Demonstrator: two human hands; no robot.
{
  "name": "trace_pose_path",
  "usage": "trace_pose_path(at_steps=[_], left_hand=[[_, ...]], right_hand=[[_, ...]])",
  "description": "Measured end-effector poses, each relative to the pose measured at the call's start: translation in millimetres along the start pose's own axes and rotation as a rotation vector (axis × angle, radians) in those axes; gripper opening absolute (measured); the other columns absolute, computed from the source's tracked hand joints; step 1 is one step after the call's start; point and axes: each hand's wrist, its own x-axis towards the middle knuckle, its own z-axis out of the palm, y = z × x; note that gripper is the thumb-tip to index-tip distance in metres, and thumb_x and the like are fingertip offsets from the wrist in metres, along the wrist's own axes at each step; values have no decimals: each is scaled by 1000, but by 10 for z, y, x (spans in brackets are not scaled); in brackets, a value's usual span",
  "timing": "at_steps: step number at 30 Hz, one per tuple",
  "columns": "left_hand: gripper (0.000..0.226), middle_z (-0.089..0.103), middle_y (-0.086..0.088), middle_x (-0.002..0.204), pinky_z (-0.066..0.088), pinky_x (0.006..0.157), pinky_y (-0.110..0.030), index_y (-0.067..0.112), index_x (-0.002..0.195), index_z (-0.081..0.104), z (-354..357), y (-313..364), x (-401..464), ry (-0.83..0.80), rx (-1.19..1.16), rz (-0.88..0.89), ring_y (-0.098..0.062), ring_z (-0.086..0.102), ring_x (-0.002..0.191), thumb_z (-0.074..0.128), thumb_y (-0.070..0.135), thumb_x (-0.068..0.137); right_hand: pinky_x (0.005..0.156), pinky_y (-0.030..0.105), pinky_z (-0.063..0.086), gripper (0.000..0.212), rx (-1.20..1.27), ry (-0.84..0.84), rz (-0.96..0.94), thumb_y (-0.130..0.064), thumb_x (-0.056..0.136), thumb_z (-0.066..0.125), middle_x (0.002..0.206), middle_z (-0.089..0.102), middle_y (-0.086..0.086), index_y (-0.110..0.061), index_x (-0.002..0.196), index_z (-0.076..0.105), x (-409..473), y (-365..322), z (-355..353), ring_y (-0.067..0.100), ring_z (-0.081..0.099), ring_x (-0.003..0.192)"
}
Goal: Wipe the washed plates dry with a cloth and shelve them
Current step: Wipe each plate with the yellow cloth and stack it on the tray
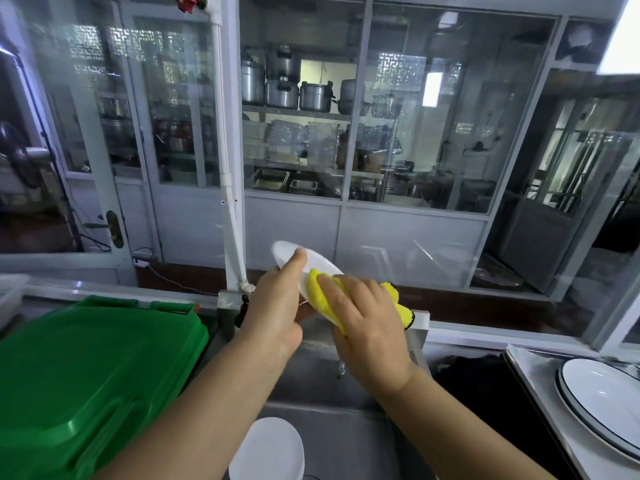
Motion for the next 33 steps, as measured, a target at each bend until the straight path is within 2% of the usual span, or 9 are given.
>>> trace_pose_path(at_steps=[3,5,7,11,16,20,26,29,33], left_hand=[[20,67,-9,83,53,58,-29,12,99,63,-11,-51,18,72,6,0,-22,65,71,58,30,93],[20,68,-9,83,54,59,-31,13,95,63,-42,-61,26,90,-19,4,-24,66,71,58,33,93],[18,70,-8,88,56,66,-37,15,94,64,-82,-64,41,90,-53,56,-26,67,79,58,33,92],[11,71,2,87,53,79,-36,21,86,64,-151,-61,30,84,-29,208,-20,66,87,60,30,91],[10,73,7,85,54,76,-34,26,87,66,-179,-88,-26,19,82,257,-17,67,85,60,34,90],[11,73,3,90,54,75,-33,26,84,68,-144,-102,-25,24,118,285,-17,69,86,62,34,89],[16,74,-4,83,54,82,-53,30,76,75,-225,2,34,22,106,247,-32,68,88,64,34,88],[15,72,-2,84,55,77,-43,26,79,70,-271,58,41,39,107,255,-29,67,85,61,32,89],[12,72,-1,80,53,71,-35,22,85,66,-284,135,23,3,132,281,-24,67,79,60,29,91]], right_hand=[[78,39,46,39,-36,-1,-77,-22,90,60,112,64,11,-12,127,50,-60,-16,40,30,57,98],[81,39,41,45,-35,-24,-101,-43,95,53,119,58,9,-13,129,50,-106,12,48,28,53,100],[84,39,39,53,3,-44,-55,-53,97,39,124,49,6,-14,132,48,-165,70,40,27,49,101],[85,39,40,44,9,-50,108,-44,102,35,122,47,7,-17,133,51,-262,227,11,26,45,98],[82,45,45,45,-56,-36,350,-38,96,42,117,55,15,-14,130,59,52,395,-50,27,38,99],[82,43,42,49,-86,-55,232,-40,94,45,120,49,11,-15,135,54,308,299,-36,29,39,99],[81,45,45,40,-28,-48,-42,-32,96,50,122,45,2,-23,135,45,69,51,26,30,47,100],[85,45,44,37,-21,-103,-135,-26,99,47,125,46,2,-25,136,45,-138,208,-33,29,45,108],[90,44,42,50,-46,-132,-62,-18,90,60,126,42,2,-27,137,44,-221,513,-119,28,41,110]])
